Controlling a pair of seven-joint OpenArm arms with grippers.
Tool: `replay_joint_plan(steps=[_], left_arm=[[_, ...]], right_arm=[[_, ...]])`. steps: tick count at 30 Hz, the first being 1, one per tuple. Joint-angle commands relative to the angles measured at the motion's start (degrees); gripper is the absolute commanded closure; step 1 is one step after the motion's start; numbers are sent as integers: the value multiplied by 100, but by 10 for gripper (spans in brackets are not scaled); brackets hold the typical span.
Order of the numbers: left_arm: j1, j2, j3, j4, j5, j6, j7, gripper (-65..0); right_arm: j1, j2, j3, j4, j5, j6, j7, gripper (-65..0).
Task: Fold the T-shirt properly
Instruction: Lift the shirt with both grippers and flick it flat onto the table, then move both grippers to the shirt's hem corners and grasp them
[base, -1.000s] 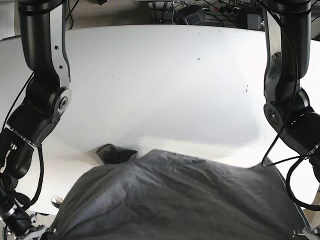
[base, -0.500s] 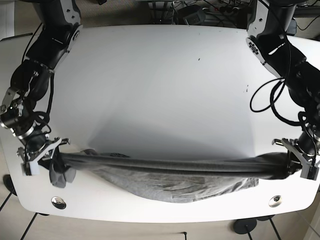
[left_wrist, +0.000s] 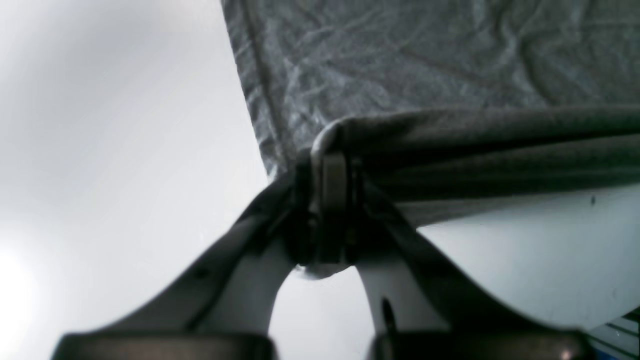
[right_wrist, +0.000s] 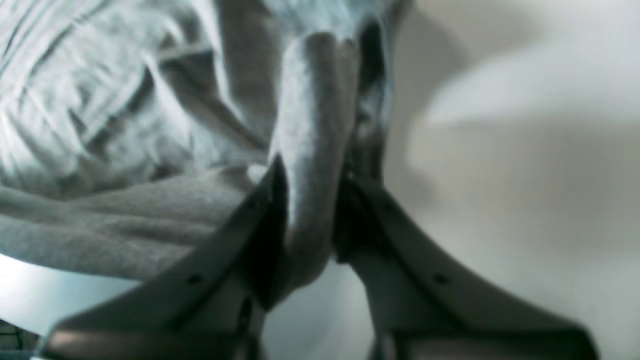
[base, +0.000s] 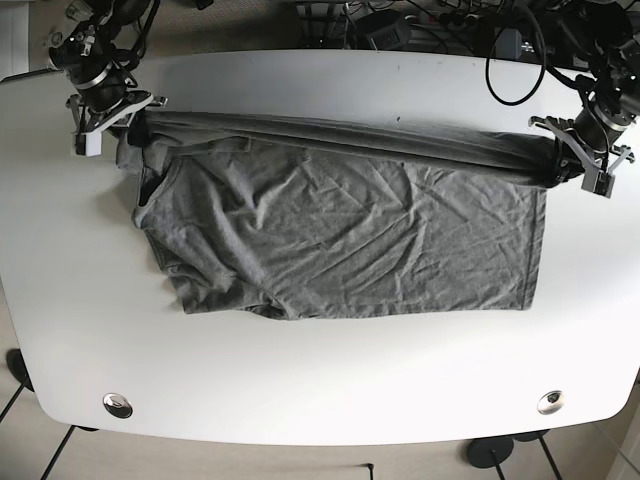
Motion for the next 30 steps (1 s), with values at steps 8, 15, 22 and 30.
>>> replay_joint_plan(steps=[8,15,22,30], left_arm=[[257,-140,-137,96,156,86,-64,0],[547,-122,-102,123,156,86,-29,-181],[521,-148,-146,131,138,86,-37,-339],[-235,-157,-146,281,138,86,-46,-339]], right_arm=[[-687,24,488,127,692,-83,137,-320],[-696,76,822,162,1088,-57,-12,-612],[25,490,321,21,701,-57,6,-612],[1809,525,-673,-884,-468,-57,-3,-612]])
